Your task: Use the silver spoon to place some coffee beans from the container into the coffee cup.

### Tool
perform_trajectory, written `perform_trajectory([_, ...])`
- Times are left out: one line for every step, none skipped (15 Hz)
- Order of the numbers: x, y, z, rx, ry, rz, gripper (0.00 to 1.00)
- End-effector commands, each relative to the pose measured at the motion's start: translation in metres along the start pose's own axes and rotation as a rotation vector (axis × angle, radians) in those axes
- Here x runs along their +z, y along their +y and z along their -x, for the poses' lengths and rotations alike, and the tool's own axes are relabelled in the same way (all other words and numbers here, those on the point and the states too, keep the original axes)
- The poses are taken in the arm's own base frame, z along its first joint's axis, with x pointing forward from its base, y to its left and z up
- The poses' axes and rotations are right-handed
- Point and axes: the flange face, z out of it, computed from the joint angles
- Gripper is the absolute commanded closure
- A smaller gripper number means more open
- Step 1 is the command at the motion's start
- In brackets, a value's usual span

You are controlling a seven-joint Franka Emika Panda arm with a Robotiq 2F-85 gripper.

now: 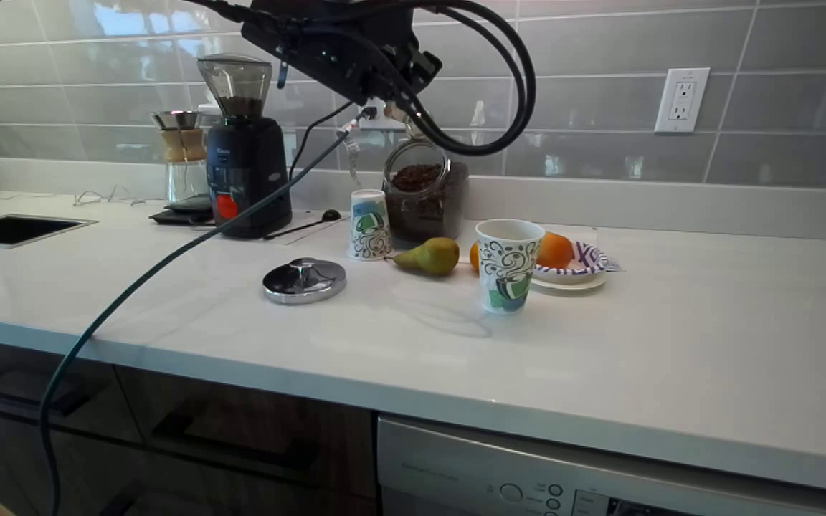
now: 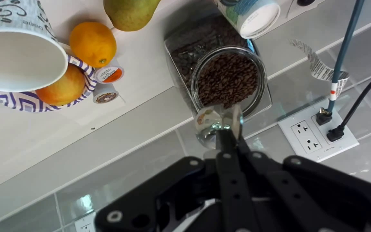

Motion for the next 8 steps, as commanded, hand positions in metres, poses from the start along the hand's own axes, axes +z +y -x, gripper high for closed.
perform_trajectory([0.006,-0.001,-0.009,0.033,-0.014,0.003,0.99])
perform_trajectory([0.009,-0.001,-0.010,0.037,-0.018,0.007,0.99])
perform_trajectory([0.012,-0.002,-0.010,0.043,-0.028,0.001,0.99])
perform_trajectory([0.014,-0.003,-0.012,0.050,-0.038,0.000,0.99])
perform_trajectory([0.020,-0.003,-0.012,0.061,-0.061,-0.006,0.99])
perform_trajectory([0.022,-0.002,-0.016,0.067,-0.071,-0.004,0.99])
perform_trajectory([0.023,-0.003,-0.020,0.079,-0.084,-0.009,0.99])
perform_trajectory([0.023,-0.004,-0.025,0.094,-0.091,-0.021,0.99])
